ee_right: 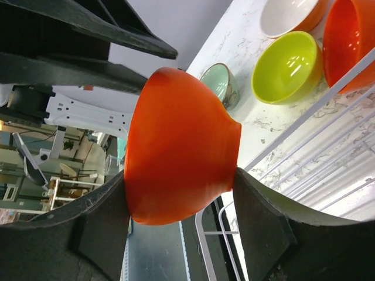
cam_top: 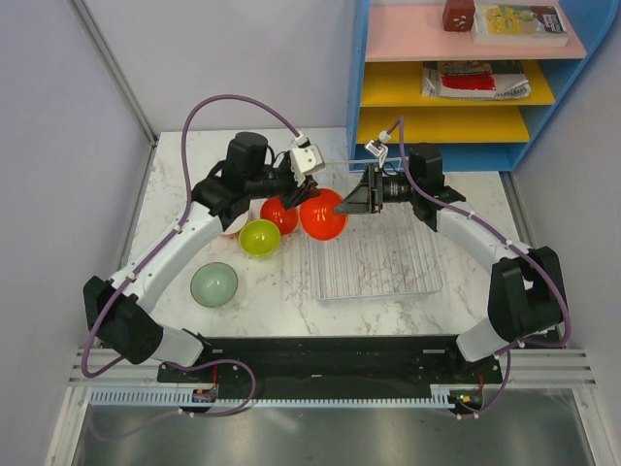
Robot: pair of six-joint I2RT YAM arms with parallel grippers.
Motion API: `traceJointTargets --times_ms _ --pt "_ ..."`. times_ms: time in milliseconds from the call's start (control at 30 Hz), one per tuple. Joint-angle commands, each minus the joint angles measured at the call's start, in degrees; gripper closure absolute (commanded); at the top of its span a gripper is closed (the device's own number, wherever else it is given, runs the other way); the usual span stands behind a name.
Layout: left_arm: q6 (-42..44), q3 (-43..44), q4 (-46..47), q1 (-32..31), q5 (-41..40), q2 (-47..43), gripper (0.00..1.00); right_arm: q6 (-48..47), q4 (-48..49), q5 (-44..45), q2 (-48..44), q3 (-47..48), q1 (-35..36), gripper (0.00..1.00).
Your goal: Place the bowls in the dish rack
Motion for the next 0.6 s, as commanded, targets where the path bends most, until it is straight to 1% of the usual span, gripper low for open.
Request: traceJointTargets --times_ms 0,67,133,167,200,233,267,300,333,367,400,467,500,567 --pt "-1.0 0.4 3.4 -0.4 0.7 -1.6 0.58 -5.3 -3.3 2.4 -1.8 0.8 0.4 1.00" --pt "-1.2 -0.2 3.6 -0.4 0.6 -2.0 0.42 -6.4 -4.5 3.8 -1.8 1.2 0.3 1.00" --pt "-1.6 -0.7 4.1 -0.3 -0.9 -2.3 0.31 -9.5 -7.7 5.3 -2.0 1.9 0.3 1.00" --pt "-2.2 -0.9 4.1 0.0 -1.5 -2.9 0.23 -11.6 -10.8 7.8 -2.1 3.2 0.4 1.00" --pt "-2.5 -1.0 4.1 0.7 -2.3 -3.3 0.19 -13.8 -16.6 9.6 -2.6 4.2 0.3 1.00" --pt "-2.9 -1.0 4.2 1.4 -3.3 -3.7 0.14 -18.7 -19.5 11.5 -3.0 5.1 0.3 1.00" --pt "-3.3 -1.6 4.1 2.0 -4.2 -5.0 0.01 -21.1 -22.7 14.5 -3.5 7.2 0.3 1.00" --pt "-3.3 -1.9 3.7 3.2 -5.6 -5.5 0.00 -23.2 -28.1 20.3 -4.7 8.1 0.3 1.00" --pt "-3.1 -2.4 3.4 3.7 -8.5 -6.2 0.00 -25.4 -30.3 24.0 -5.4 9.0 0.3 1.00" --pt "-2.4 -3.4 2.9 4.2 -9.8 -6.7 0.00 -28.8 -32.3 26.9 -6.4 10.6 0.4 1.00" --pt "-2.1 -4.0 1.6 5.6 -10.3 -7.7 0.00 -30.9 -36.8 33.0 -6.8 11.6 0.5 1.00" --pt "-1.5 -7.0 1.0 6.6 -12.9 -8.5 0.00 -35.7 -40.6 37.3 -7.4 13.5 0.7 1.00" --pt "-1.0 -8.0 -0.1 7.7 -13.6 -9.0 0.00 -37.1 -44.3 42.9 -7.5 14.0 0.9 1.00" --pt "-0.2 -10.9 -0.7 8.4 -15.4 -8.7 0.00 -40.9 -47.6 47.9 -8.5 13.9 1.1 1.00"
